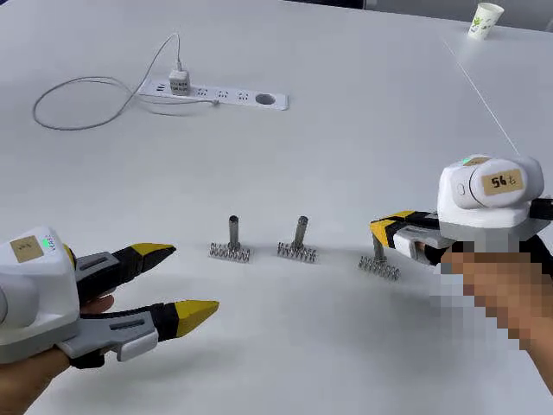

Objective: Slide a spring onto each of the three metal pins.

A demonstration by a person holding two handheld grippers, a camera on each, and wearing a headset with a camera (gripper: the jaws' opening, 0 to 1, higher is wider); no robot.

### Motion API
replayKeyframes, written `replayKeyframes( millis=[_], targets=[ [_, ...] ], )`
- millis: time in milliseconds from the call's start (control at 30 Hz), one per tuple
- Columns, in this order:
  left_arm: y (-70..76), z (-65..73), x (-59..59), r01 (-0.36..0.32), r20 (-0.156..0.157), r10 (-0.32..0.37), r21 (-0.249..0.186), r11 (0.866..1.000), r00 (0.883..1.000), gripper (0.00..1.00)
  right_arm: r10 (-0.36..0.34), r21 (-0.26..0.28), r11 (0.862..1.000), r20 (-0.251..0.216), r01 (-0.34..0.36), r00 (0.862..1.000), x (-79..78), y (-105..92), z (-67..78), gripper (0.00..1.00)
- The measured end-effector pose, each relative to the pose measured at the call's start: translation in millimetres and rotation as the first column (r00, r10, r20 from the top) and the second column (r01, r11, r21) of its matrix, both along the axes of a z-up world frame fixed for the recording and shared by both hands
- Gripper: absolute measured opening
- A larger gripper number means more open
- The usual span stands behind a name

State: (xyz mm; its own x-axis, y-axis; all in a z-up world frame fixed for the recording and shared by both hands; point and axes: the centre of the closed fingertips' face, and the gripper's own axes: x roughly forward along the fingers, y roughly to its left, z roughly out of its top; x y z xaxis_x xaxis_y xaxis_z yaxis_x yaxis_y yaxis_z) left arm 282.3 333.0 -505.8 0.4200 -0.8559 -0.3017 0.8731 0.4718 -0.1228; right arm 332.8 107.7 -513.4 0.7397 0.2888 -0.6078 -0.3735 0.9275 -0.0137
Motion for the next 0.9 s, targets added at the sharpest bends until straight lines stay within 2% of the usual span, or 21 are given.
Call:
replayKeyframes(
  millis=[367,900],
  targets=[
    [0.6,2.2,-1.2,-0.003,0.005,0.003,-0.001,1.0,1.0,0.58,0.004,0.002,1.0,0.011,-0.004,1.0,-3.7,1.5,4.5,0.08],
    [-2.1,3.2,-1.9,0.004,0.008,-0.004,-0.003,1.0,1.0,0.58,0.007,0.001,1.0,0.007,-0.007,1.0,-16.0,-9.1,5.0,0.08]
  ],
)
